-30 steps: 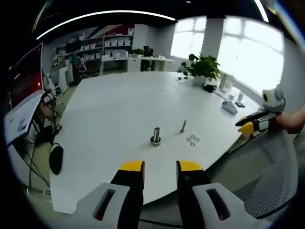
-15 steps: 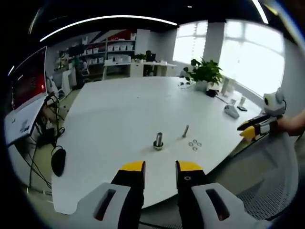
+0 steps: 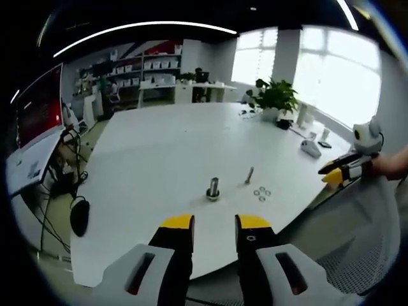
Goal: Place the washer onto the threaded stud by aligning its center hole with the stud, sliding it down to the base, and recovering from edge contact or off-axis alignment until the washer reaches the visible bottom stop.
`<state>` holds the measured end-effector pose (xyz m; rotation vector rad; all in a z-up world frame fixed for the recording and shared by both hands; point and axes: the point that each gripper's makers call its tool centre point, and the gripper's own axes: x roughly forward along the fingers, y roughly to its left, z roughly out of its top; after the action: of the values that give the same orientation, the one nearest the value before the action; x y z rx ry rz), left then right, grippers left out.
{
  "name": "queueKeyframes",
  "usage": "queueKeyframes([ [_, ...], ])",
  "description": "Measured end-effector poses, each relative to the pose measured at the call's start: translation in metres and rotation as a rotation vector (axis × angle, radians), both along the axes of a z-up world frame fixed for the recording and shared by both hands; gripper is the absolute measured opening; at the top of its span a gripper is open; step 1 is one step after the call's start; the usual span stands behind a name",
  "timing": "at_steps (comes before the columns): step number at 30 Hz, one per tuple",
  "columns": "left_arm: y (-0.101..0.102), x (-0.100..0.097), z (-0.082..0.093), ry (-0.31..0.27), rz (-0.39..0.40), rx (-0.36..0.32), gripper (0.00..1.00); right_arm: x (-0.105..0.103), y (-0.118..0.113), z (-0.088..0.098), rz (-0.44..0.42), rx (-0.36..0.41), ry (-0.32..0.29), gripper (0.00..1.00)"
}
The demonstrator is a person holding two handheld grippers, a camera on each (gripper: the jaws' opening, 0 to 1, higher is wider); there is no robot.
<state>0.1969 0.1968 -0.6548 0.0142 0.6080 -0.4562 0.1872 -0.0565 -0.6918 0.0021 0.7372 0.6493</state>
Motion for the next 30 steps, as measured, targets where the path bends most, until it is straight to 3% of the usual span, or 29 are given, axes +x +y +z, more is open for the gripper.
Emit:
queueKeyframes([
  [30, 0.0062, 0.0033, -0.0012, -0.019, 0.003, 0.013, 0.23, -0.002, 0.0017, -0.0015, 0.015, -0.003, 0.006, 0.25],
])
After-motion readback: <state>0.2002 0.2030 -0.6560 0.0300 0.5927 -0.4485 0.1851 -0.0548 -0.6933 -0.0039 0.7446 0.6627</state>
